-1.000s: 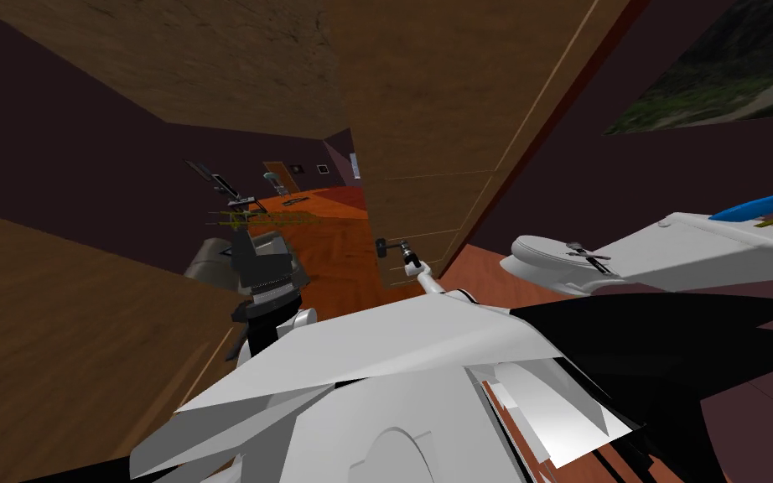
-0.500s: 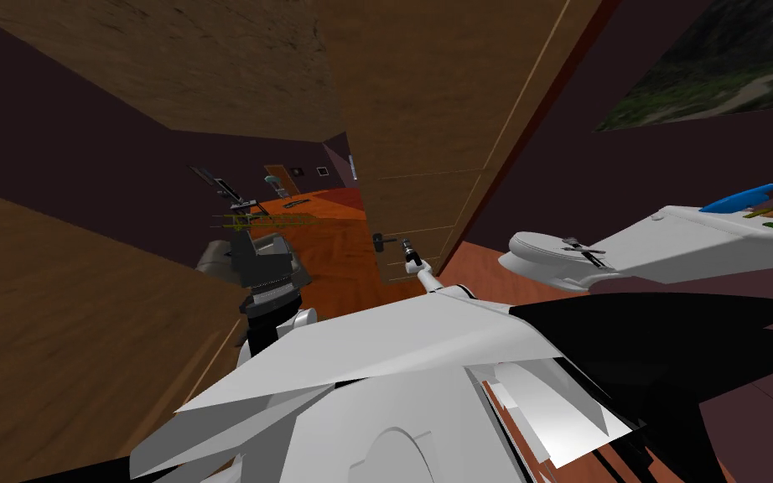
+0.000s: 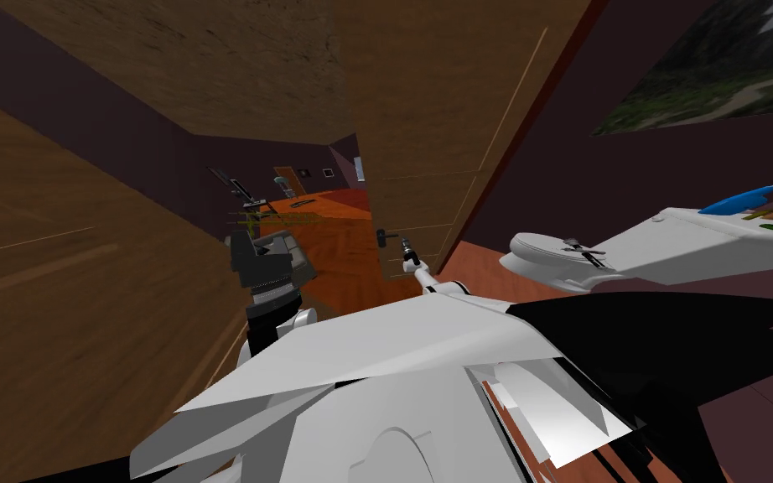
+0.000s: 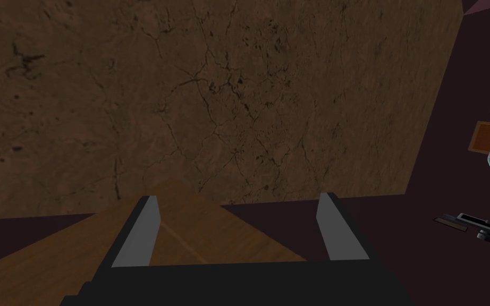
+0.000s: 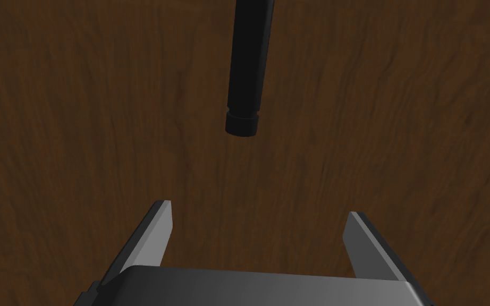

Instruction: Push the door open

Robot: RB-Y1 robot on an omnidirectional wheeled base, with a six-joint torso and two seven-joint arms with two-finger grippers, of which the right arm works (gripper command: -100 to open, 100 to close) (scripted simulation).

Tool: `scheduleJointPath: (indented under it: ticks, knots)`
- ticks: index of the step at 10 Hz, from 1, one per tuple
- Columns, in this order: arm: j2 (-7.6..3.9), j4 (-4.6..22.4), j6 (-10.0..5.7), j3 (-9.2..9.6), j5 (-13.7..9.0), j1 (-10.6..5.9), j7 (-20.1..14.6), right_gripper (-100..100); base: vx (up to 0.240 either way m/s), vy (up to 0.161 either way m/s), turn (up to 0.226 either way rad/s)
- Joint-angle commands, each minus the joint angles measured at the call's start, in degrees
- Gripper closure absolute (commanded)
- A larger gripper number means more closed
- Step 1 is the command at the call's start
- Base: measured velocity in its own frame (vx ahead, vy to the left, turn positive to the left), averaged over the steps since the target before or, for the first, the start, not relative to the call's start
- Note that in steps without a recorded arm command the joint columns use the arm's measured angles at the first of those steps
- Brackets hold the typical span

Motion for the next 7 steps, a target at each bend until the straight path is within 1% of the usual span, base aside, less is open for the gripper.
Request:
scheduleJointPath:
  ticks: [1, 4, 5, 6, 7]
  knots:
    - [0.78, 0.8, -0.53, -0.74, -1.1, -0.62, 1.6, -100, -0.123, 0.041, 0.064]
    - [3.37, 4.2, -2.26, -2.56, -3.5, -2.84, 5.1, -100, -0.144, 0.079, 0.070]
    - [3.37, 4.2, -2.26, -2.56, -3.5, -2.84, 5.1, -100, -0.088, 0.089, 0.018]
    - [4.44, 5.2, -2.77, -3.11, -4.2, -3.50, 6.1, -100, -0.078, 0.122, 0.042]
    - [4.82, 5.5, -2.93, -3.27, -4.4, -3.70, 6.5, -100, -0.090, 0.147, 0.053]
